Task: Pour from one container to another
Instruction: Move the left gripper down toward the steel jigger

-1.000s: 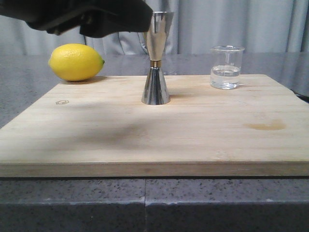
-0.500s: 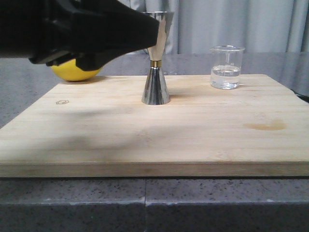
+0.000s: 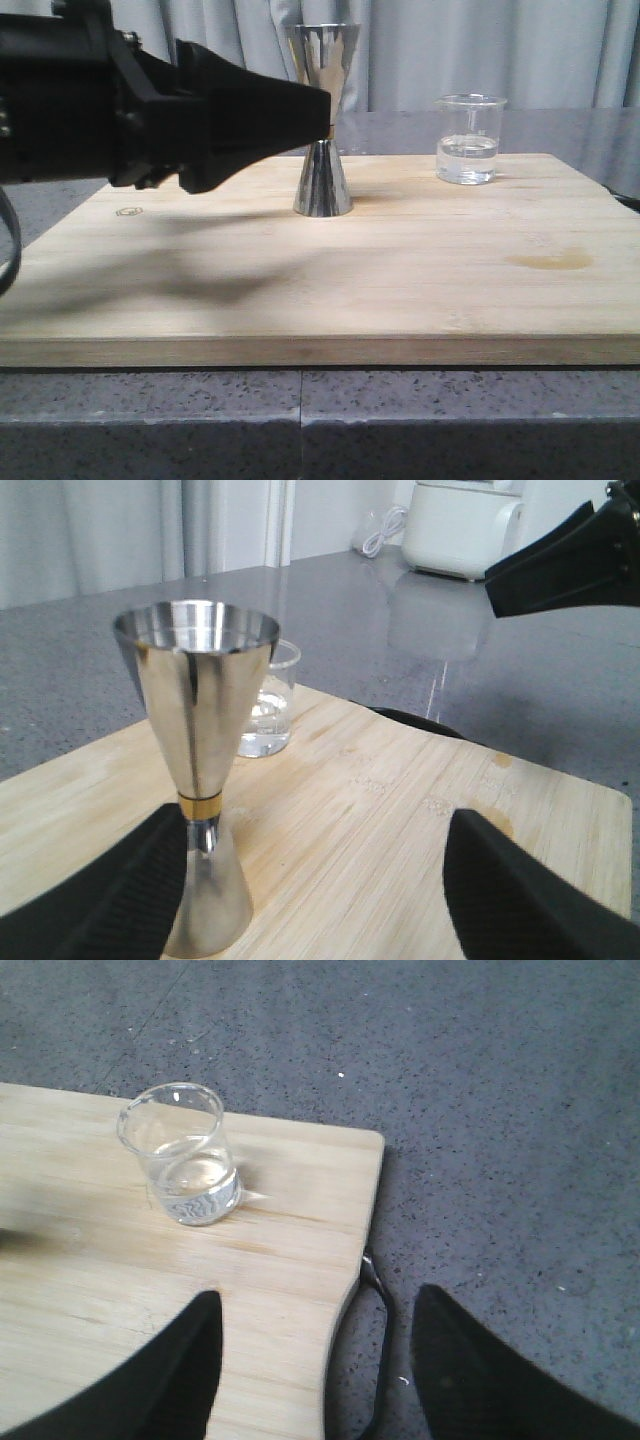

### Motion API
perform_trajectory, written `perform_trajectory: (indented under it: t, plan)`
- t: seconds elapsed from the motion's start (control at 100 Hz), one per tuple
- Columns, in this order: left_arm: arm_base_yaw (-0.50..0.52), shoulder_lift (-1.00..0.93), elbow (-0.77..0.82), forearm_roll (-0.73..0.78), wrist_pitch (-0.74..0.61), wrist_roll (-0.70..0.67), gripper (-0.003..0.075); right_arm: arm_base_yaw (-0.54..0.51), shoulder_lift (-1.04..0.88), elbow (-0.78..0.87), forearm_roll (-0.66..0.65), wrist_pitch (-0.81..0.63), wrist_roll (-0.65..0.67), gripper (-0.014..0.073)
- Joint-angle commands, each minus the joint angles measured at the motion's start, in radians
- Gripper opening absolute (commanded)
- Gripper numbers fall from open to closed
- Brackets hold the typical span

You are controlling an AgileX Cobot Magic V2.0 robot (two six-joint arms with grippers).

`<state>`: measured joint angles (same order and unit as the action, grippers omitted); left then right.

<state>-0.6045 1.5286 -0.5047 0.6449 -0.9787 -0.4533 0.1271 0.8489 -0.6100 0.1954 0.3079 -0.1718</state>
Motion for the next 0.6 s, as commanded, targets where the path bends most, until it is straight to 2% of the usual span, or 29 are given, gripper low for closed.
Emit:
perform_trajectory:
  t: [0.0, 0.59]
  plan:
    - [0.007, 0.009, -0.052, 0.007, -0.094, -0.015, 0.0491, 0.001, -0.002, -0.036, 0.004, -0.069, -0.018, 0.0355]
    - [0.078, 0.081, -0.154, 0.08, -0.085, -0.042, 0.0491, 0.001, -0.002, -0.036, 0.004, -0.093, -0.018, 0.0355]
